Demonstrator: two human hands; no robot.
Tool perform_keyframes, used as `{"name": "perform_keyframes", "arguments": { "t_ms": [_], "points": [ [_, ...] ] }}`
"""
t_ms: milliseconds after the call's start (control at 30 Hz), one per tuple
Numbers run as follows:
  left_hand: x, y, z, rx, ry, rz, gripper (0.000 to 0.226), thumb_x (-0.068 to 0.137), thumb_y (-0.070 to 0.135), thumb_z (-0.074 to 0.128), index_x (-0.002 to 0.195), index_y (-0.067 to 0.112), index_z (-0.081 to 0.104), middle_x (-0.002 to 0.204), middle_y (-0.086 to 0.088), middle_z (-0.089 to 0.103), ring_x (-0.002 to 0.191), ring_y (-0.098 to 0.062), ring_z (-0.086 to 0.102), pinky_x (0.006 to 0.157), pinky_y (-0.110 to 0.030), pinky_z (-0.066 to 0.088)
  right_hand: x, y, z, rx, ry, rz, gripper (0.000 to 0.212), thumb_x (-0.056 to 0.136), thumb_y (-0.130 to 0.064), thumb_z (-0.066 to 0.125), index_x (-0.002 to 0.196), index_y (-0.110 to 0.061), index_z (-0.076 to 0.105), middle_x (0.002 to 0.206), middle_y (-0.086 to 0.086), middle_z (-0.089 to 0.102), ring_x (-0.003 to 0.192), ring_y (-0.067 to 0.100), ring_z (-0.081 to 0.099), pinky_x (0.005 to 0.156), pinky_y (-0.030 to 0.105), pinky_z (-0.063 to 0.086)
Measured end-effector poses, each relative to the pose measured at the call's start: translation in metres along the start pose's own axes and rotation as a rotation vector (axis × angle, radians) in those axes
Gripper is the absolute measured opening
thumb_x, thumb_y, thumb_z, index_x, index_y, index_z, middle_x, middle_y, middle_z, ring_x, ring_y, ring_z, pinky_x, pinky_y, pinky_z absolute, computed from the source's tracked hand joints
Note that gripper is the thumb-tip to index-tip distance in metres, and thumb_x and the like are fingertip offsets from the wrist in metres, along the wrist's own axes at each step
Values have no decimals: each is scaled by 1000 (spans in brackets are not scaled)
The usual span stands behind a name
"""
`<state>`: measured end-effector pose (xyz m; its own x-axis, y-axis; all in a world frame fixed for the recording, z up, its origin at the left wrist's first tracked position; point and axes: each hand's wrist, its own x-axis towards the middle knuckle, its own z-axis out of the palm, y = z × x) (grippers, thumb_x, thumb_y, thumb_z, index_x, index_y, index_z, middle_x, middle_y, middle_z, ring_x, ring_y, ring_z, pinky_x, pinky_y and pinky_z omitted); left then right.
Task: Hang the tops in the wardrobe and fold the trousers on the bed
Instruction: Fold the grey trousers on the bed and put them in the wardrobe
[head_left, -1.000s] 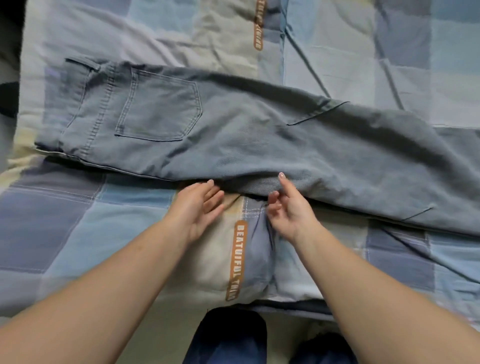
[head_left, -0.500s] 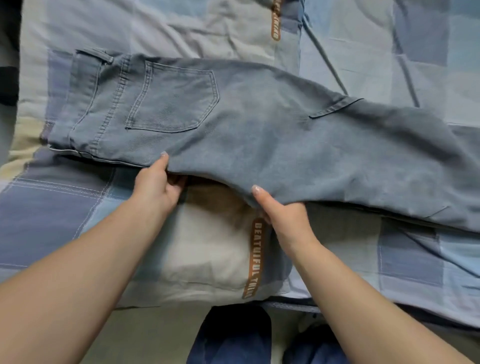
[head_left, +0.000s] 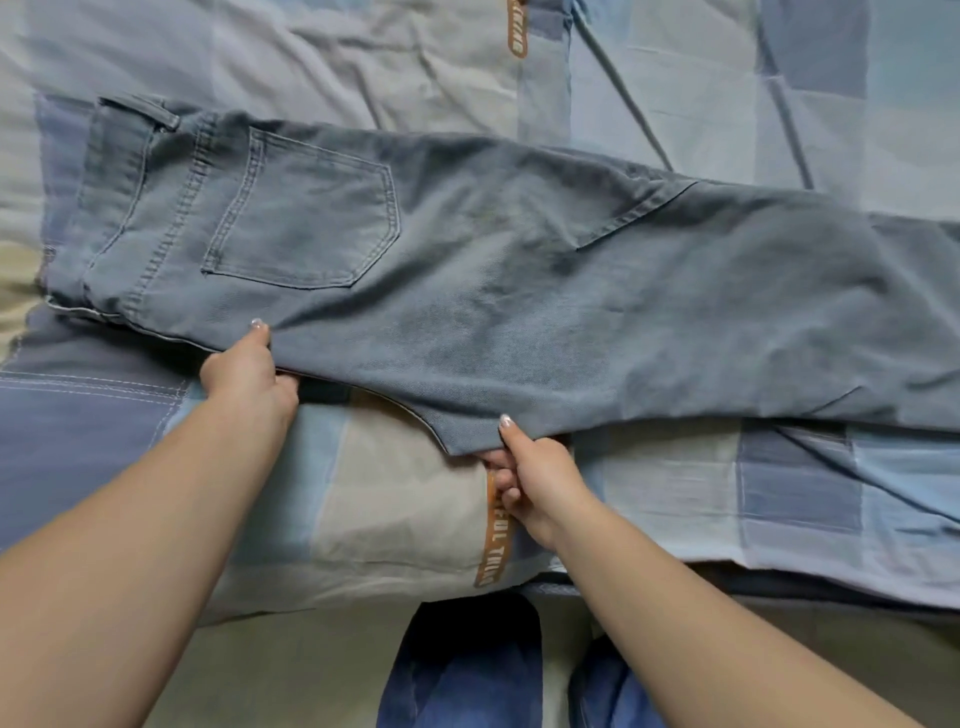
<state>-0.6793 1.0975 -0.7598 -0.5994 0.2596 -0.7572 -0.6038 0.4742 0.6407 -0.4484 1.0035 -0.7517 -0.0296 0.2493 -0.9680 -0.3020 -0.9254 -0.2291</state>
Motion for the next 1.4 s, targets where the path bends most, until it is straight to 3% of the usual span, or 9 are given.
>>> {"name": "perform_keyframes", "arguments": {
  "t_ms": [200,333,467,600,700,800,1100,1267,1400],
  "points": [
    [17,5,-9,2,-33,-43,34,93,3,57,126,8,54,117,-11,65,91,-21,68,86,-48,54,-28,-7,-5,-554,-153,-92,34,97,-34,49,73,-12,60,58,-2,69,32,3,43,32,13,29],
    [27,8,-12,18,-13,-16,26,92,3,59,117,10,56,116,-10,66,93,-22,68,86,-49,54,-14,-61,24,-430,-133,-295,24,97,-23,50,76,-16,59,59,-4,65,38,4,52,38,13,40],
    [42,12,-17,15,0,-25,29,91,7,62,119,11,56,119,-7,65,99,-20,67,89,-49,53,33,-142,61,-594,50,-580,20,95,-20,52,113,-17,60,98,3,66,82,17,66,76,33,55],
    [61,15,-22,-3,-6,-28,13,88,7,65,98,15,59,107,-4,68,91,-18,68,89,-49,53,64,-197,95,-1300,133,-823,52,91,-33,55,140,-17,44,143,9,47,132,23,42,108,31,32],
    [69,16,-26,-47,-53,-43,19,90,7,64,107,12,59,118,-7,66,88,-16,68,82,-44,55,83,-214,111,-1781,84,-711,74,90,-43,56,151,-20,21,160,13,8,146,28,12,117,33,11],
    [73,23,-27,-142,-136,-91,38,92,10,61,129,5,53,124,-12,63,104,-23,66,79,-43,54,95,-221,115,-1640,102,-684,78,90,-40,55,152,-20,13,160,9,-3,147,24,6,117,32,9],
    [39,65,-31,-334,-375,-165,40,92,37,56,126,16,60,116,-9,69,108,-29,65,94,-53,48,63,-190,157,-1454,95,-886,69,91,-39,56,150,-21,25,159,8,15,146,20,14,115,29,13],
    [-7,90,-18,-171,-333,279,34,82,2,66,115,7,61,118,-15,66,112,-29,62,100,-50,46,12,-190,189,-895,-156,-733,53,91,-42,57,139,-25,44,143,-6,45,132,17,41,103,36,37],
    [-55,100,-4,204,-567,593,31,67,12,70,98,15,66,93,6,74,91,-9,69,79,-23,53,-24,-199,196,-498,-421,-452,53,90,-57,48,136,-32,44,144,-4,43,132,19,40,100,49,38]
  ]
}}
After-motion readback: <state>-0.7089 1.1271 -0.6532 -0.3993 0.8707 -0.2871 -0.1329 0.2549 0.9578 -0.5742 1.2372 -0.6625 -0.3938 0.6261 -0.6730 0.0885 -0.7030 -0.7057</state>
